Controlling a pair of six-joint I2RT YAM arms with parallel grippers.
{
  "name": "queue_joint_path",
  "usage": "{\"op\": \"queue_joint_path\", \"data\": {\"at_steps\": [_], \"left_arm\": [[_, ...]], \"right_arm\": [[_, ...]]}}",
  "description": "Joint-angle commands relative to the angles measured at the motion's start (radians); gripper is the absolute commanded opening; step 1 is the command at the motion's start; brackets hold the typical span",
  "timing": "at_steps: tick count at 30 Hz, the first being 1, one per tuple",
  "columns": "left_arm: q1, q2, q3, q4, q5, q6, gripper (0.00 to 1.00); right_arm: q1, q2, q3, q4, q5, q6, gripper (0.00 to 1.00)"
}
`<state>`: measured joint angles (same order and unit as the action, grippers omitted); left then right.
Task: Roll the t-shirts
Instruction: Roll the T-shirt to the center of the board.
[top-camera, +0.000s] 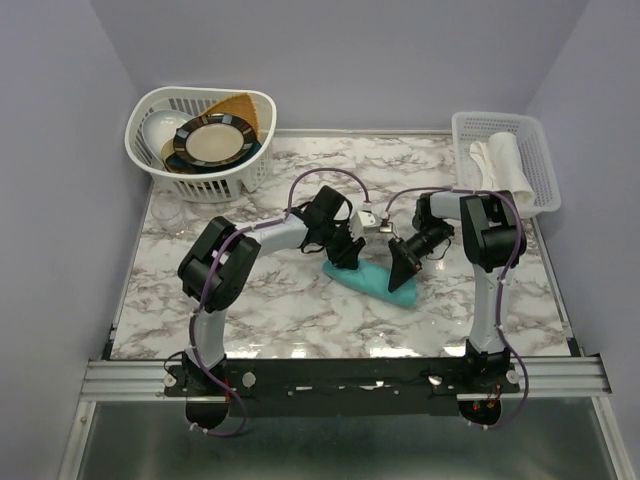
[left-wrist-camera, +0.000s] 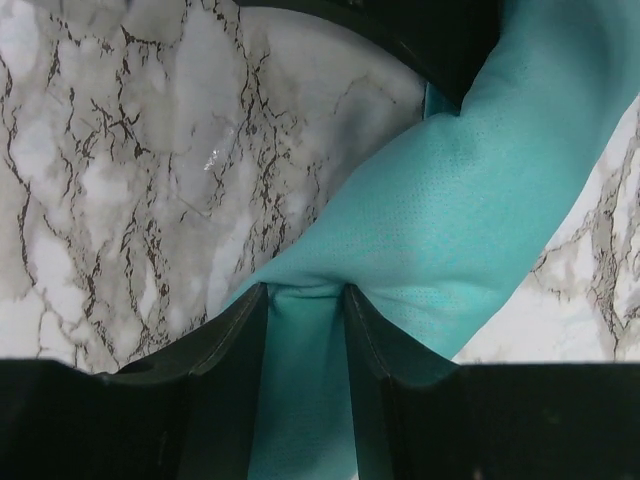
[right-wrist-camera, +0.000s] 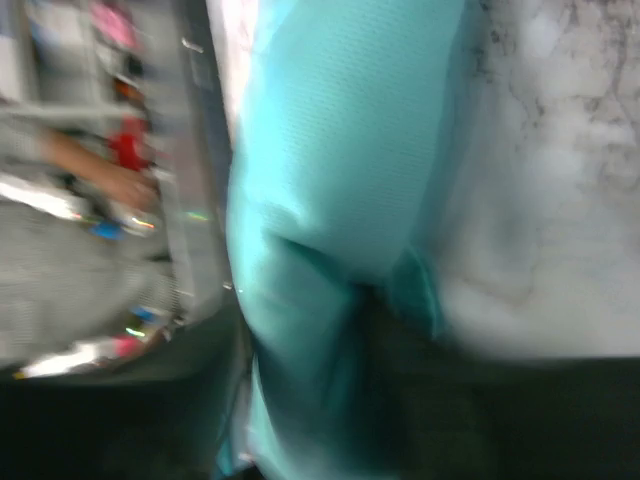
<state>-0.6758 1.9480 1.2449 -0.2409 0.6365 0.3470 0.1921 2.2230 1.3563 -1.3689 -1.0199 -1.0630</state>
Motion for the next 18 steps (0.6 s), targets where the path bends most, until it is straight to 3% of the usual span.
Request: {"op": "queue_joint_path", "data": {"at_steps": [1, 6, 14, 18], "left_arm": [[-0.004, 0.055, 0.028, -0.067, 0.060, -0.019, 0.43], [-0.005, 0.063, 0.060, -0.123, 0.071, 0.015, 0.43], [-0.004, 0.074, 0.079, -0.136, 0.088, 0.000, 0.42], [-0.002, 0.081, 0.073, -0.141, 0.098, -0.022, 0.42]], "right_arm": [[-0.014, -0.106, -0.036, 0.117, 0.041, 0.054, 1.00], [-0.020, -0.268, -0.019, 0.154, 0.112, 0.121, 1.00], [0.007, -0.594, -0.106, 0.353, 0.259, 0.204, 1.00], [0.053, -0.882, -0.349, 0.647, 0.414, 0.239, 1.00]]}}
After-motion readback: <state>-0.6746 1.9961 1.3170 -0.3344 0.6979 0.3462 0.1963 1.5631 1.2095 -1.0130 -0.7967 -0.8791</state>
